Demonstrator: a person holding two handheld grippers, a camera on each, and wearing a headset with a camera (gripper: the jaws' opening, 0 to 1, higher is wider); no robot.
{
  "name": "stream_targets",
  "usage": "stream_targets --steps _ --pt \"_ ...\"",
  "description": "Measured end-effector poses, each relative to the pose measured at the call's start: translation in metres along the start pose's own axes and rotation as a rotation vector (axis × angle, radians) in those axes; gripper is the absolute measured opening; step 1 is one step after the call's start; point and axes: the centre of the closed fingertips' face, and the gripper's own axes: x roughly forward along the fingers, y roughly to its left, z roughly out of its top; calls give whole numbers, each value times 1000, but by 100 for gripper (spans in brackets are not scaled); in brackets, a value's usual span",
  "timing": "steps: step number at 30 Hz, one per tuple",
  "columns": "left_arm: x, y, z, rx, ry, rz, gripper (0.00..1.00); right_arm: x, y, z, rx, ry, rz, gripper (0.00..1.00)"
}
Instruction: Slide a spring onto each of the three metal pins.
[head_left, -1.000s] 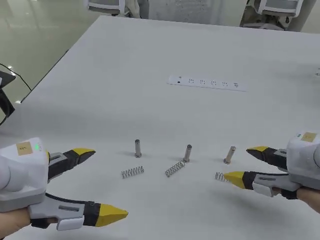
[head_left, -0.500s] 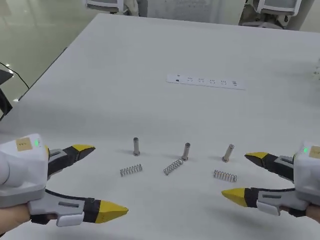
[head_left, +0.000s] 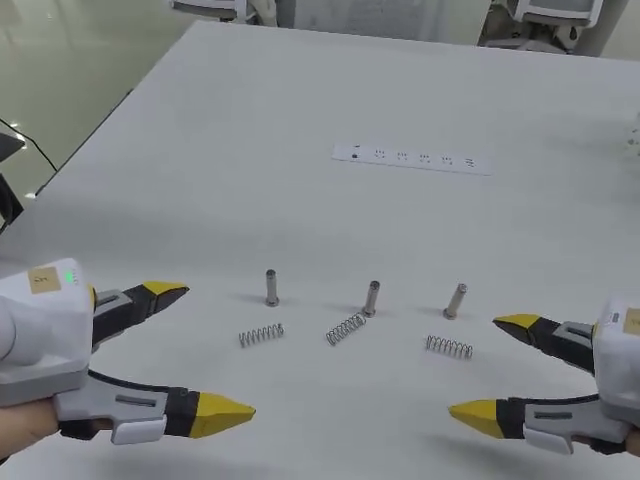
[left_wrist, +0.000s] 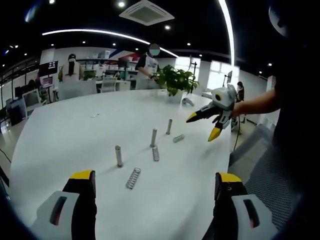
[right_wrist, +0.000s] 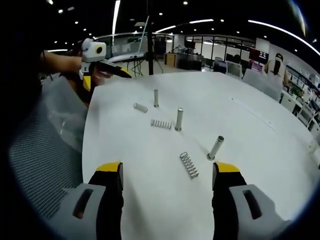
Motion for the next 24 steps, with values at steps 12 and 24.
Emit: stream_targets --steps 12,24 --pt "-1 2 -4 -9 1 5 96 -4 10 -10 0 29 21 71" --pt "-4 1 -5 -14 -6 11 96 -4 9 -10 1 30 29 75"
